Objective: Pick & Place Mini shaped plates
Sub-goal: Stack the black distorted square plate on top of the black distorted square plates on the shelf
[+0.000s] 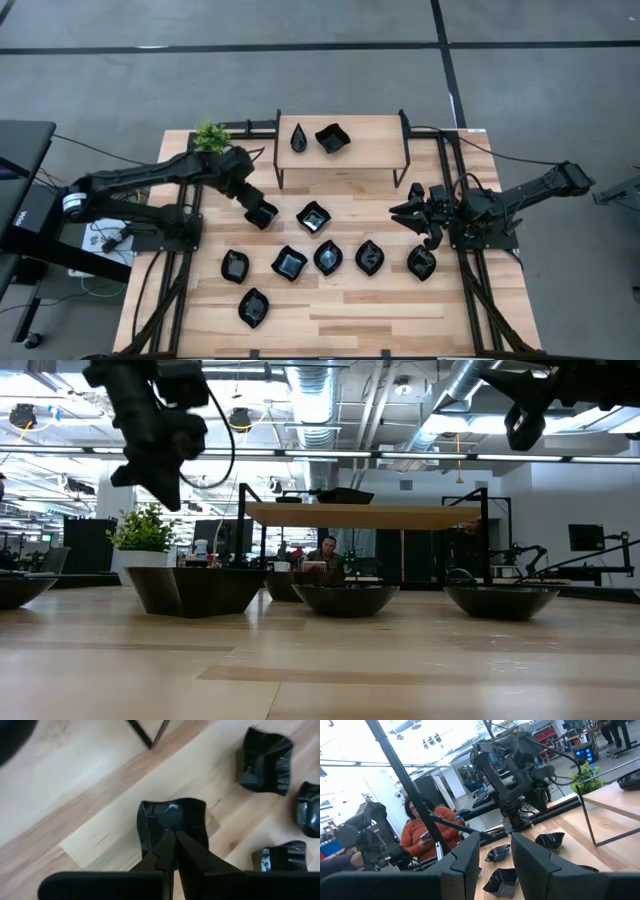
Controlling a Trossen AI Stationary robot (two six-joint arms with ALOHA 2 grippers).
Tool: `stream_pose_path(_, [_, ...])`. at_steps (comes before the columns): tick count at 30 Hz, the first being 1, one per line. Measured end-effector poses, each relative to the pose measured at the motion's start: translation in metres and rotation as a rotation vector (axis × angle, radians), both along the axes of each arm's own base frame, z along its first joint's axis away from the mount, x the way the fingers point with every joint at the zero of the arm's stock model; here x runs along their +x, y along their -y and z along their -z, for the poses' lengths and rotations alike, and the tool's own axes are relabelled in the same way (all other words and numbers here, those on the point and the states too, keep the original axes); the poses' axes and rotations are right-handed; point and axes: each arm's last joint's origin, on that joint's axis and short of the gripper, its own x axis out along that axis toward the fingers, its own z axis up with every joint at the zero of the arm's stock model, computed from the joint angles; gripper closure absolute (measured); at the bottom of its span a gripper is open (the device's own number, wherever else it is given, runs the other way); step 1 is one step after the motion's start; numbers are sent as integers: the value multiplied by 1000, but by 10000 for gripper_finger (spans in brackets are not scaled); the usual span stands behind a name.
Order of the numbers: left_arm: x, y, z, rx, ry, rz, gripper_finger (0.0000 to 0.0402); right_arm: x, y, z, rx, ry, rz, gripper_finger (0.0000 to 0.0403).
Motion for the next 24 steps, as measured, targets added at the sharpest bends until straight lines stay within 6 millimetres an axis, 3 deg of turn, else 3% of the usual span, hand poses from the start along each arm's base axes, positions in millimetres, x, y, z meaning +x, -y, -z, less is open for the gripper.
stream_pose_path(7, [9, -2, 13, -40, -63, 37, 373, 0, 0, 0, 14, -3, 0, 294])
stream_pose_path(18, [3, 0, 31, -62, -119, 34, 240, 1, 0, 5, -10, -55, 4, 294])
stream_pose_path(24, [0, 1, 38, -80, -135, 4, 210, 1, 0, 6, -59, -58, 12, 294])
